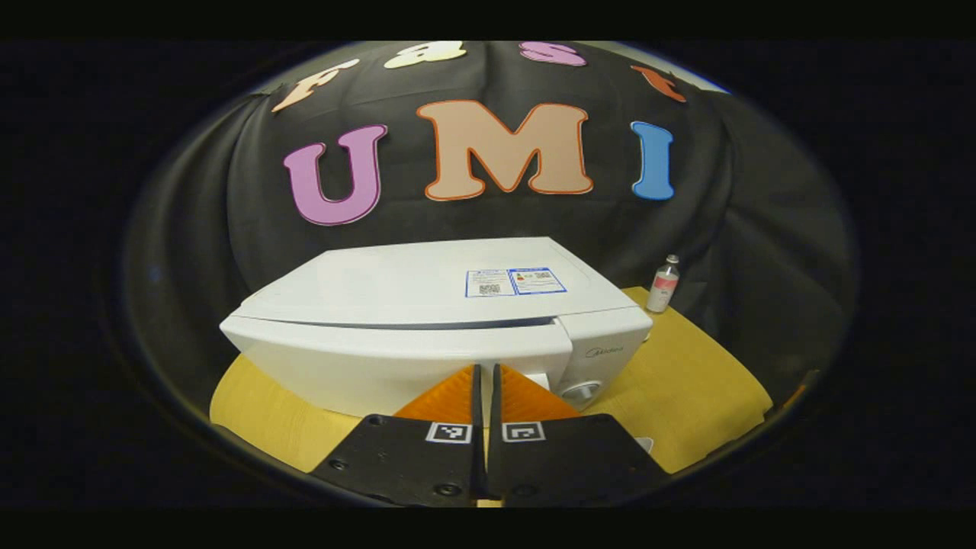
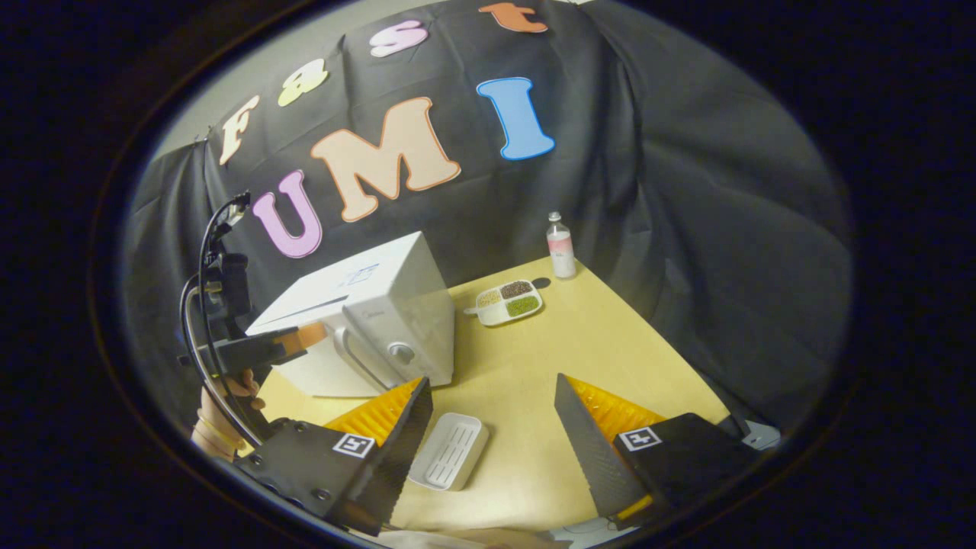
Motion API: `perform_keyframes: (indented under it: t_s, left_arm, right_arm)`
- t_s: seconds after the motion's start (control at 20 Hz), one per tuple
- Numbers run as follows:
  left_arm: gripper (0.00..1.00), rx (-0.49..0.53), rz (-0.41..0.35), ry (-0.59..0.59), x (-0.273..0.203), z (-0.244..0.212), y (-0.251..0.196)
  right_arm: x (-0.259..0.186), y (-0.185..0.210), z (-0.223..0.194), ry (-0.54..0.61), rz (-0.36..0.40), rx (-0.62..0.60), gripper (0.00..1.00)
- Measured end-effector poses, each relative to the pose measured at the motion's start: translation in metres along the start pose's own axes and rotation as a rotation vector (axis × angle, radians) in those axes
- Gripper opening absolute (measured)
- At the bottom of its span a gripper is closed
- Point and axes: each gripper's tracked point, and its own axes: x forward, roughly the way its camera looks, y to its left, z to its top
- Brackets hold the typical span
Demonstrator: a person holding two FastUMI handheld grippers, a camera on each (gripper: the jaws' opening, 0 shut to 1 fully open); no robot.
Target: Open the microwave oven with the left hand, put the food in, and close the microwave oven.
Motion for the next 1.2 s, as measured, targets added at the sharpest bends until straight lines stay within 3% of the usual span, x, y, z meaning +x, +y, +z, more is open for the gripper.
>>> perform_keyframes:
  t_s: [0.35,0.4,0.8,0.9,0.95,1.0,1.2]
  left_arm:
    - [0.0,-0.068,-0.016,0.003,0.002,-0.004,0.005]
    - [0.0,-0.065,-0.017,0.002,0.003,-0.003,0.005]
    - [0.0,-0.081,-0.019,-0.009,0.005,-0.005,0.008]
    - [0.0,-0.056,0.032,-0.017,0.016,-0.001,0.026]
    - [0.03,-0.079,0.031,0.015,0.011,-0.009,0.022]
    - [0.01,-0.089,0.021,-0.009,0.009,-0.001,0.022]
    - [0.0,-0.091,0.036,0.0,0.012,-0.008,0.032]
  right_arm:
    - [0.002,0.007,-0.004,0.019,0.018,-0.032,1.0]
    - [0.002,0.009,-0.005,0.023,0.022,-0.035,0.91]
    - [0.002,0.012,-0.009,0.035,0.028,-0.046,0.92]
    - [0.002,0.012,-0.01,0.04,0.028,-0.044,0.91]
    - [0.0,0.011,-0.011,0.039,0.027,-0.047,0.92]
    - [-0.001,0.01,-0.01,0.035,0.027,-0.048,1.0]
    - [-0.007,0.01,-0.009,0.029,0.026,-0.052,1.0]
